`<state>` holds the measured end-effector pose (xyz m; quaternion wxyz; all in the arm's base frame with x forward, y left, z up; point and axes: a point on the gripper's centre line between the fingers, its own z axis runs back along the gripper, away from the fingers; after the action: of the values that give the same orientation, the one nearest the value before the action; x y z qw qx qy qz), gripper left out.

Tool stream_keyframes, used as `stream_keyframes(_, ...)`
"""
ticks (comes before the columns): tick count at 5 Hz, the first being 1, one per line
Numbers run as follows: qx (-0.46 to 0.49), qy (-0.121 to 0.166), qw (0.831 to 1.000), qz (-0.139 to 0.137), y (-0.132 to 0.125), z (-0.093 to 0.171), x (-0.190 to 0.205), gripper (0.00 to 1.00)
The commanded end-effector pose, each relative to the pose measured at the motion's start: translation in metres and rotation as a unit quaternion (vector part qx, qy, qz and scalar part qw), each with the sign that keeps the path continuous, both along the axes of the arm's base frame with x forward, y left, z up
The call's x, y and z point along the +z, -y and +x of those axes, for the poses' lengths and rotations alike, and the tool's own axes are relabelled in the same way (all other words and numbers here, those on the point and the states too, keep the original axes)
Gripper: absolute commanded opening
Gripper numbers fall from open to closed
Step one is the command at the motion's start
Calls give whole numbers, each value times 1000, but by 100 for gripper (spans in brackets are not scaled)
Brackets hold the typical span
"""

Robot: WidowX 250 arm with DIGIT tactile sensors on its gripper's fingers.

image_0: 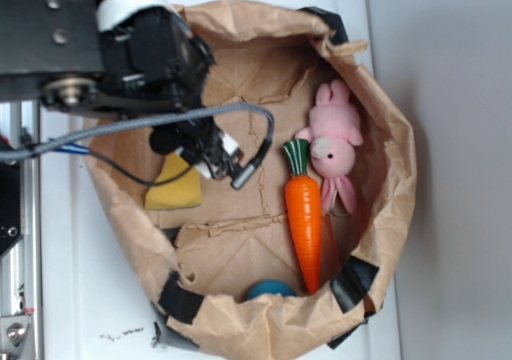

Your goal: Grab the green sponge.

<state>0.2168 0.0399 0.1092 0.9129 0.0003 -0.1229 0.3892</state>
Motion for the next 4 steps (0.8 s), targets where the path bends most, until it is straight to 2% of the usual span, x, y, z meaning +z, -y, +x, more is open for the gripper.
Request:
stream_keyframes(1, -4, 12, 1000, 3, -3, 2, 6, 100)
stream_keyframes(2, -4, 12, 1000, 3, -3, 2, 6, 100)
stream_keyframes(4, 76, 36, 993, -89, 11, -2, -1, 100)
